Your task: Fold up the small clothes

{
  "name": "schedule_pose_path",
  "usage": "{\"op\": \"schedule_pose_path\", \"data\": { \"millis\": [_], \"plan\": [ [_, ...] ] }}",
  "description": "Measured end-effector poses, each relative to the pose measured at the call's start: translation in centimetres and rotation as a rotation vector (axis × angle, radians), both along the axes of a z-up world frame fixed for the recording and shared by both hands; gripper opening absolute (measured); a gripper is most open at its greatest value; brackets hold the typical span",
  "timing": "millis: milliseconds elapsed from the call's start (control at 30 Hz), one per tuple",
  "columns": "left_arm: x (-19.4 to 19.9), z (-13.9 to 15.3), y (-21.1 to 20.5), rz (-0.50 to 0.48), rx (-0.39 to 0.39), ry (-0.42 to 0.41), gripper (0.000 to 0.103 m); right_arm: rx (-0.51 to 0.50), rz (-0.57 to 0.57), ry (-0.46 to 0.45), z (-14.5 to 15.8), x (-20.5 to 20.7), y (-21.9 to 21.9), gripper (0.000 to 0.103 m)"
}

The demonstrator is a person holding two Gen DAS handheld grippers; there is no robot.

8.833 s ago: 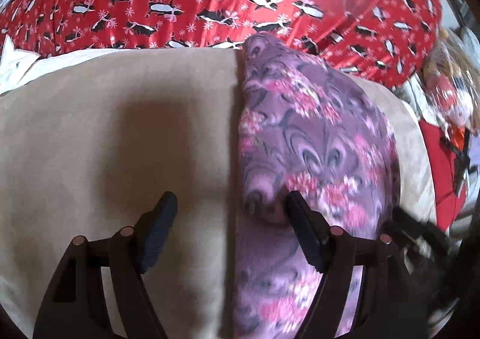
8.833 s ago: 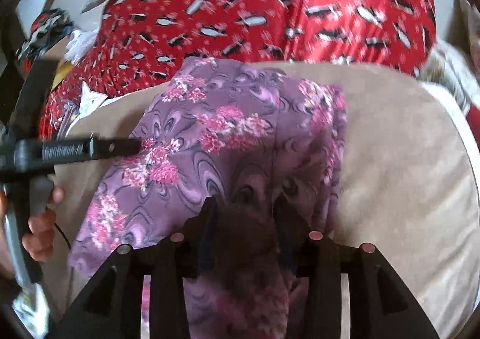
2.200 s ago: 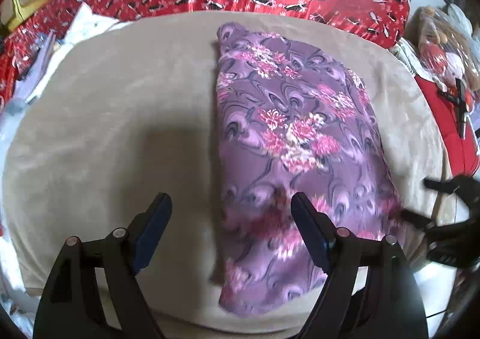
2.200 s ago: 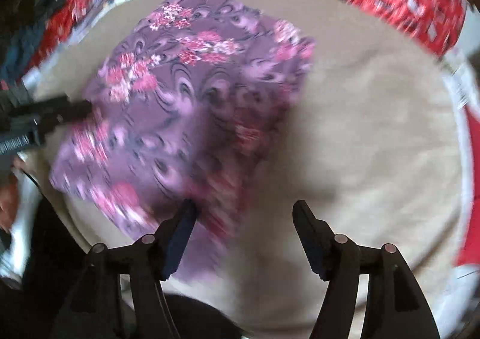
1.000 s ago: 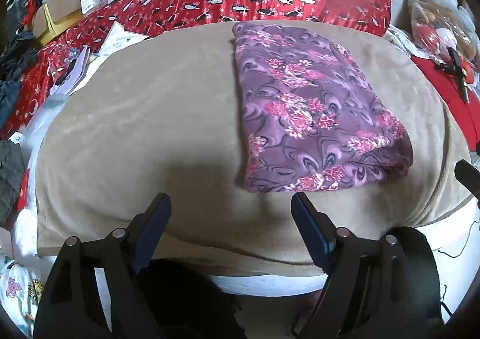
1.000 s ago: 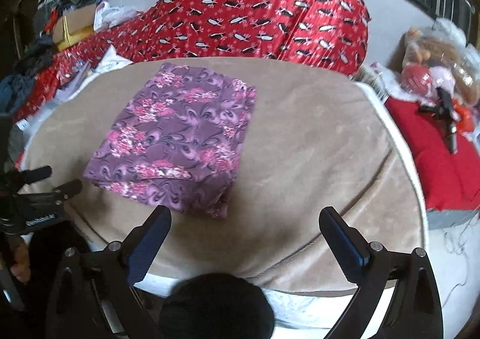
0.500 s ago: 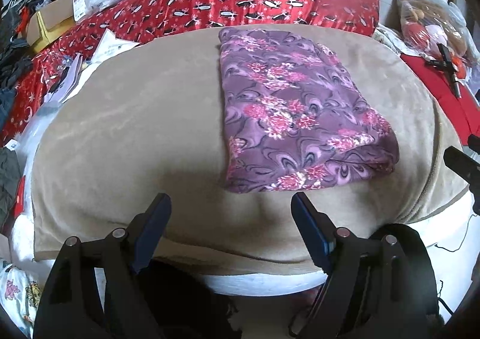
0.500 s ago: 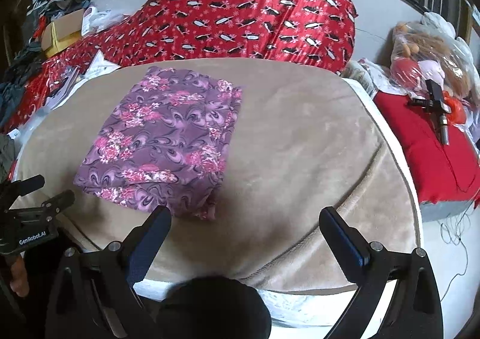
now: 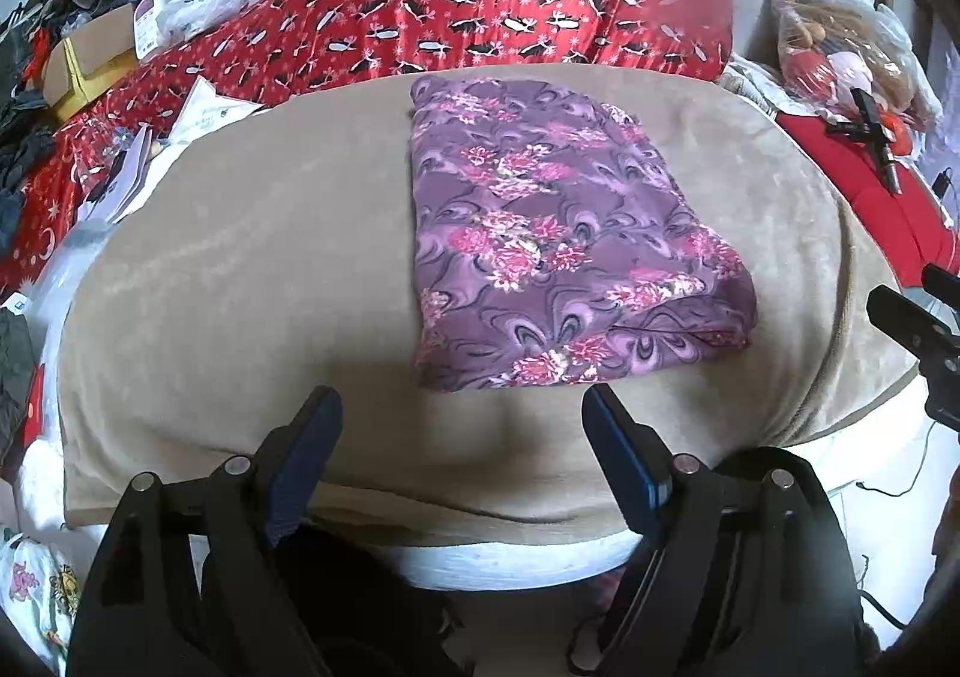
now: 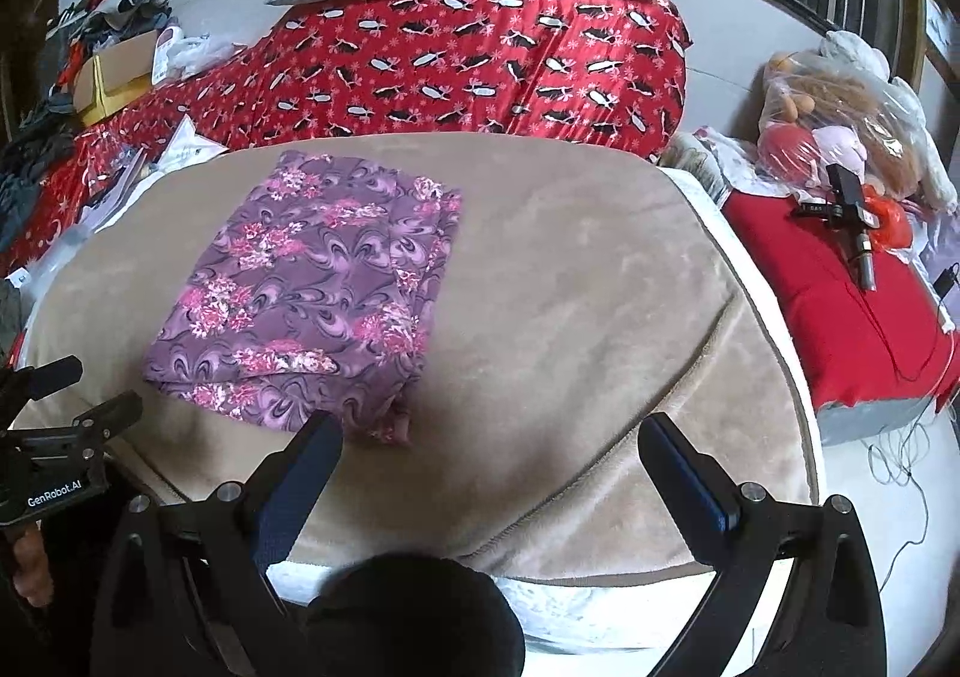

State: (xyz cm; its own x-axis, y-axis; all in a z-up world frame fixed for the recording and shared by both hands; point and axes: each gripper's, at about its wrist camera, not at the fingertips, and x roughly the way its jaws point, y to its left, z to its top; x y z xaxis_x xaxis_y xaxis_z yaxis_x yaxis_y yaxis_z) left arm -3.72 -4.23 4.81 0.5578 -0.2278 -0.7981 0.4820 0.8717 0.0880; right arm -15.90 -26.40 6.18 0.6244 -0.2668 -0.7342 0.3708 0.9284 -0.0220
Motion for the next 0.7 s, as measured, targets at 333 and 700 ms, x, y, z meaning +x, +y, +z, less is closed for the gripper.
{"op": "schedule_pose_path", "data": {
  "millis": [333,700],
  "plan": [
    [-0.7,0.6,-0.3,-0.013,-0.014,-0.014,0.083,-0.001,-0.013,-0.004,0.4,-0.7,0.3,0.100],
    [-1.0,1.1,-0.3,-0.005,-0.029,-0.014,0.083,0.007,-0.034,-0.018,0.5,-1.2,0.3,0.100]
  ]
}}
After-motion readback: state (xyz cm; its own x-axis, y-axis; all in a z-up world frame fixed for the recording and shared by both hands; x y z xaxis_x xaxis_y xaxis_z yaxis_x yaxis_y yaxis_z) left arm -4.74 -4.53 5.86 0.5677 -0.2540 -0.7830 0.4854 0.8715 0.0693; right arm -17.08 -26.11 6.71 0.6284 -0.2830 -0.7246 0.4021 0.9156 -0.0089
